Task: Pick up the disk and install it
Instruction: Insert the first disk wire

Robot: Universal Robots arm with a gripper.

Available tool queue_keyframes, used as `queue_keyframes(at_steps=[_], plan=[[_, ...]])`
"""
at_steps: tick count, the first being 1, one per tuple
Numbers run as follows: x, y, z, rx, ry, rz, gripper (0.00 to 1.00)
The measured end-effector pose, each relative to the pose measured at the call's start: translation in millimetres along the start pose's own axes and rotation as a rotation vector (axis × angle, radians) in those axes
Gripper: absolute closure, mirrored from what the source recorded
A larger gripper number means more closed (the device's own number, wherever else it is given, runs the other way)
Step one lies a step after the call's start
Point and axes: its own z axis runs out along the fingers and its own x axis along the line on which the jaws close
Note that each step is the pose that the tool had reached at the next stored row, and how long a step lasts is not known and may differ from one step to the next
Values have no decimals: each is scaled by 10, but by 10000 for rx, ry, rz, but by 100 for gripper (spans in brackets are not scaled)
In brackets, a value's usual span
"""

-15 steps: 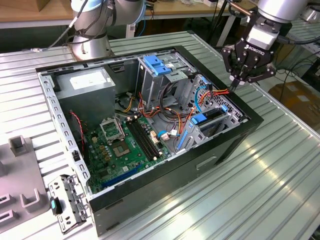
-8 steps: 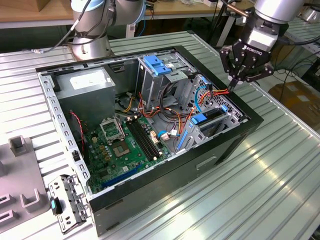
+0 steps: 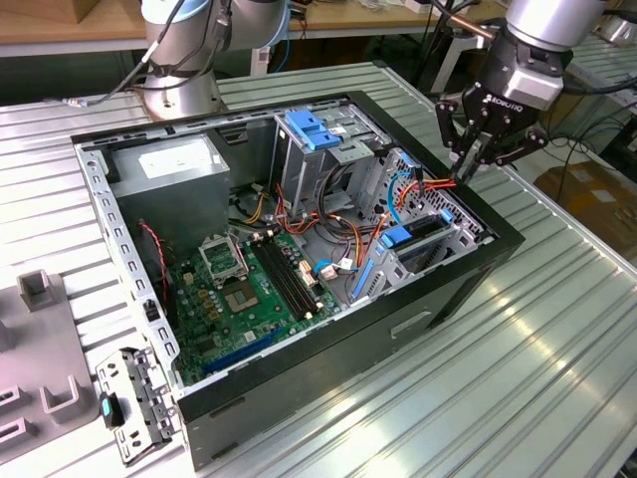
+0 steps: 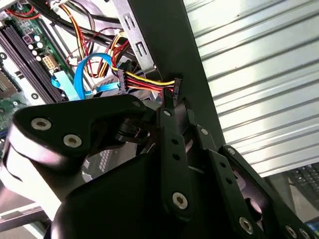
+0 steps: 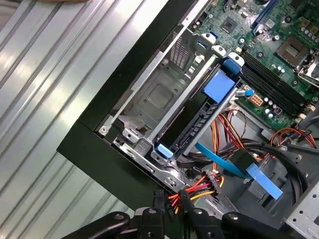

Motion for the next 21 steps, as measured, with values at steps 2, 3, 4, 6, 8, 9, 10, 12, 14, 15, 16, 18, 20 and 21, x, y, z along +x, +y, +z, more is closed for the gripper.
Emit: queue_keyframes(at_steps=[2, 3, 4, 6, 8, 9, 10, 12, 14, 15, 16, 18, 20, 21], plan=[[0, -13, 15, 13, -2, -374, 63], [-1, -15, 22, 17, -2, -473, 63], [-1, -17, 30, 21, -2, -587, 63], [-4, -22, 60, 37, -1, -1005, 63], [-4, -30, 77, 46, -1, -1202, 63], [-2, -36, 87, 50, -1, -1308, 63], [2, -43, 93, 52, -1, -1366, 63], [10, -54, 90, 57, 0, -1579, 64], [11, -54, 69, 48, 12, -1632, 83], [12, -55, 62, 47, 13, -1647, 84], [12, -54, 60, 48, 13, -1648, 84], [12, -55, 57, 46, 15, -1650, 84], [12, -55, 57, 45, 16, -1650, 84], [11, -54, 56, 46, 16, -1651, 84]])
